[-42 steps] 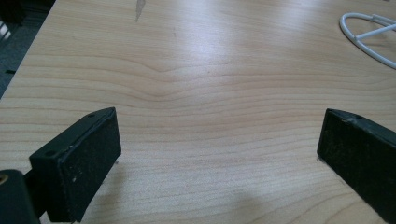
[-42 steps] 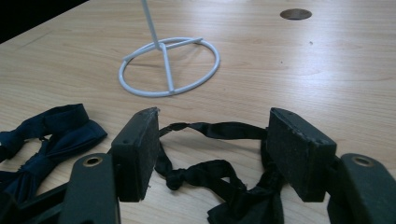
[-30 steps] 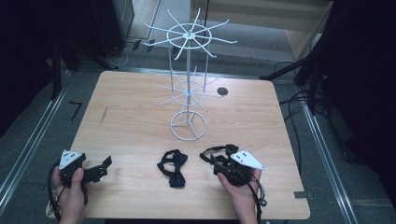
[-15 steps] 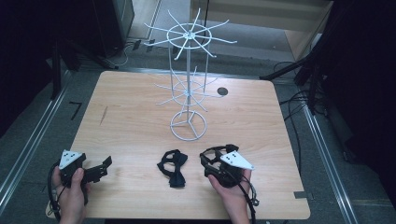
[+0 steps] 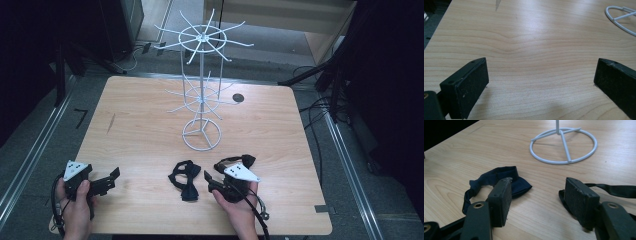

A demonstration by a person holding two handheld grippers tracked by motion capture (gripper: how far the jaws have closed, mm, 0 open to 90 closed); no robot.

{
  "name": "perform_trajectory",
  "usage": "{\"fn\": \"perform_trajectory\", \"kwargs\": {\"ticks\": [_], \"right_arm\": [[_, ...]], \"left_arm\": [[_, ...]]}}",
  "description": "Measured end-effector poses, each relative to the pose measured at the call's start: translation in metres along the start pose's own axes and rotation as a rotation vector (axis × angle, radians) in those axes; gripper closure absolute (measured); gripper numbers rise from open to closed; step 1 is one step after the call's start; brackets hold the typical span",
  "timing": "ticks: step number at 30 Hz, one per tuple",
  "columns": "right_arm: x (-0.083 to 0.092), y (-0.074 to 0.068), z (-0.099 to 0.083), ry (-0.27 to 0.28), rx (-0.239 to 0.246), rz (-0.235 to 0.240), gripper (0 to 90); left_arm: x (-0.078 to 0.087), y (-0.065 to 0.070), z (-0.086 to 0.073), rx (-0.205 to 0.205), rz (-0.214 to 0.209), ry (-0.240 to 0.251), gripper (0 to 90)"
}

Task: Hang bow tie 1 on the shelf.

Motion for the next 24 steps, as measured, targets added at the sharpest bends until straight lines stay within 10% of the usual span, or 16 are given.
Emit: {"fn": "perform_trajectory", "kwargs": {"ticks": [24], "right_arm": [[-0.027, -0.027, -0.005, -0.082, -0.007, 0.059, 39.1]], "left_arm": [[0.0, 0.0, 0.0, 0.0, -0.001, -0.001, 0.0]]}}
Point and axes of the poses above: each handheld gripper's, and its own axes: x roughly backward along the jaws, z roughly out of its top, y roughly to its right, the point moved 1 cm from there along -x, roughly forward along the jaws, and after that the axes turned 4 degrees about -y, right-handed, at the moved point
